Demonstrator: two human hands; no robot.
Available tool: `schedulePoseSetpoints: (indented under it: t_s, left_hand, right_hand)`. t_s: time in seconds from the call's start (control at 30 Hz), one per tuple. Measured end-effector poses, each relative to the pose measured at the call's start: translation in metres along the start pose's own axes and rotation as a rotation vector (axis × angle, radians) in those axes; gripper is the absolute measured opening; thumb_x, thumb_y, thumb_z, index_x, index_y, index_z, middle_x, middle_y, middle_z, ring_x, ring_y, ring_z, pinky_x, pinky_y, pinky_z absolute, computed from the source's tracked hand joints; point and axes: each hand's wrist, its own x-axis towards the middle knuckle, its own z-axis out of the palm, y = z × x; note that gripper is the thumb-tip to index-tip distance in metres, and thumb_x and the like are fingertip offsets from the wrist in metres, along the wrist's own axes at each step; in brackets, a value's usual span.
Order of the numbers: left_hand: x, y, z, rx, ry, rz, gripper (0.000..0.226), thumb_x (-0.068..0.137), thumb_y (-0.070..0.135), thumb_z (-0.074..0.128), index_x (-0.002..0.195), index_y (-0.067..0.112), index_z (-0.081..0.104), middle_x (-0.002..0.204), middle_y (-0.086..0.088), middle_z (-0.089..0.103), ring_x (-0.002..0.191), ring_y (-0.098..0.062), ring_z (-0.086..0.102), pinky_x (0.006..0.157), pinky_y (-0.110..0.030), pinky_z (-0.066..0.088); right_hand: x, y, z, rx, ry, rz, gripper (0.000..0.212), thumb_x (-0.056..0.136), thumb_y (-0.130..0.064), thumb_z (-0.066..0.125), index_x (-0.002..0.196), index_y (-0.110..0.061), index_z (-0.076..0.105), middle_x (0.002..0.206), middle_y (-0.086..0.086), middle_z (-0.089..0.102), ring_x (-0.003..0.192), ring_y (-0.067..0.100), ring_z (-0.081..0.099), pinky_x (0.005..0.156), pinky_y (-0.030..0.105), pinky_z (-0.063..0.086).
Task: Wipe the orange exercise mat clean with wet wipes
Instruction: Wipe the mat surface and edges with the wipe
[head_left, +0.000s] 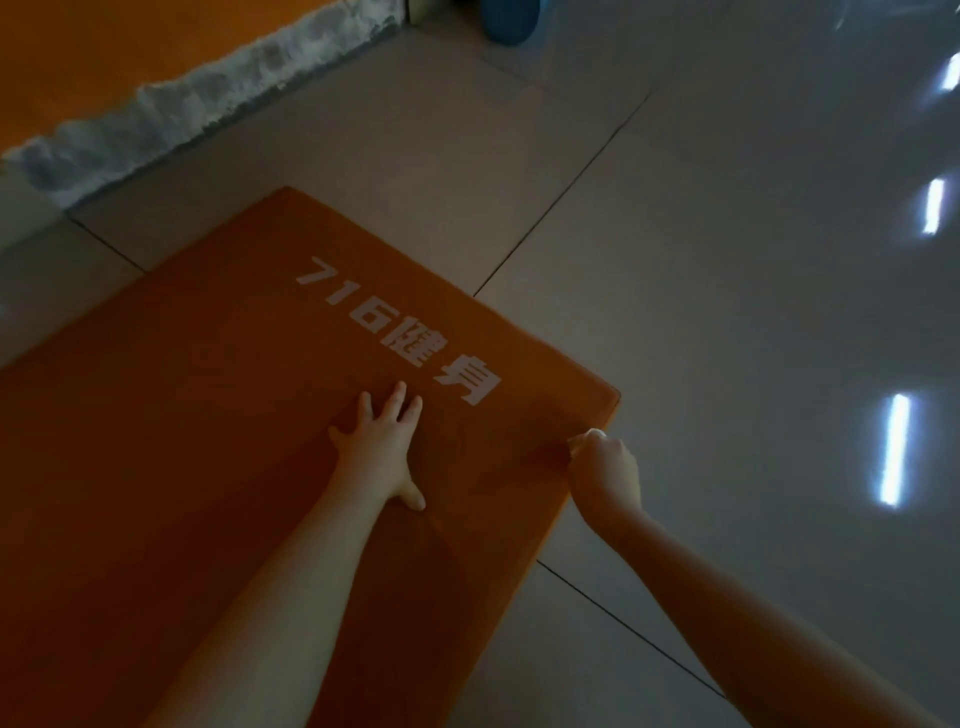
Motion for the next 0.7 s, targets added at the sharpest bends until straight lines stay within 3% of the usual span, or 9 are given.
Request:
schedulePoseSetpoints:
  t_s: [0.07,0.13,0.27,0.37,0.5,0.57,0.63,0.7]
  left_hand:
    - [-0.005,0.0,0.003,-0.001,0.033,0.013,0.131,0.062,0.046,0.085,0.154,0.027,-0.006,0.16,0.004,-0.019,0.146,-0.034,-0.013,0.113,-0.065,0.014]
    - [-0.011,-0.002,0.01,-0.038,0.087,0.023,0.12,0.068,0.047,0.081,0.154,0.025,0.0,0.161,0.005,-0.013,0.148,-0.03,-0.01,0.115,-0.061,0.014]
    - [-0.045,-0.02,0.039,-0.139,0.21,0.055,0.077,0.092,0.041,0.058,0.154,0.024,0.014,0.162,0.006,-0.001,0.149,-0.018,-0.003,0.118,-0.056,0.012]
    - [-0.077,-0.044,0.058,-0.142,0.221,0.091,0.061,0.097,0.031,0.051,0.151,0.024,0.025,0.161,0.005,0.008,0.148,-0.016,0.004,0.119,-0.05,0.012]
    - [-0.102,-0.091,0.065,-0.345,0.401,0.024,0.043,0.098,0.026,0.05,0.14,0.02,0.046,0.148,0.002,0.039,0.137,-0.014,0.034,0.113,-0.035,0.03]
    - [-0.119,-0.112,0.072,-0.468,0.451,-0.075,0.038,0.098,0.025,0.05,0.135,0.018,0.051,0.14,0.002,0.047,0.129,-0.013,0.043,0.106,-0.031,0.037]
    - [-0.14,-0.137,0.079,-0.551,0.491,-0.162,0.035,0.099,0.024,0.049,0.133,0.018,0.053,0.136,0.003,0.049,0.125,-0.013,0.046,0.103,-0.03,0.039]
    - [-0.158,-0.165,0.084,-0.577,0.502,-0.218,0.033,0.099,0.023,0.048,0.132,0.018,0.053,0.134,0.004,0.051,0.123,-0.012,0.048,0.1,-0.027,0.04]
  right_hand:
    - [-0.005,-0.005,-0.004,-0.075,-0.021,0.005,0.031,0.09,0.004,0.042,0.065,-0.008,0.056,0.066,0.004,0.057,0.054,0.014,0.053,0.045,0.029,0.047]
    - [-0.01,-0.01,-0.008,-0.097,-0.017,0.001,0.036,0.091,0.0,0.044,0.057,-0.011,0.043,0.059,0.002,0.047,0.049,0.012,0.044,0.041,0.025,0.037]
    - [-0.023,-0.033,-0.018,-0.103,-0.085,-0.051,0.03,0.088,0.0,0.048,0.059,-0.007,0.05,0.061,0.005,0.055,0.048,0.013,0.048,0.04,0.021,0.036]
    - [-0.042,-0.067,-0.014,-0.02,-0.194,-0.156,0.035,0.094,-0.006,0.048,0.059,-0.011,0.051,0.068,0.002,0.064,0.043,0.002,0.048,0.036,0.013,0.034]
    - [-0.067,-0.12,0.02,0.192,-0.281,-0.274,0.028,0.099,-0.016,0.047,0.072,-0.018,0.054,0.066,-0.004,0.056,0.044,0.002,0.045,0.038,0.011,0.036]
    - [-0.082,-0.138,0.039,0.225,-0.37,-0.262,0.024,0.099,-0.016,0.047,0.078,-0.02,0.057,0.074,0.003,0.062,0.052,0.009,0.052,0.046,0.017,0.043]
    - [-0.1,-0.162,0.058,0.264,-0.429,-0.256,0.018,0.098,-0.016,0.049,0.087,-0.015,0.064,0.086,0.008,0.07,0.07,0.023,0.065,0.066,0.03,0.054]
    - [-0.116,-0.194,0.075,0.302,-0.49,-0.27,0.016,0.096,-0.014,0.051,0.09,-0.012,0.066,0.086,0.008,0.07,0.087,0.03,0.068,0.085,0.044,0.055]
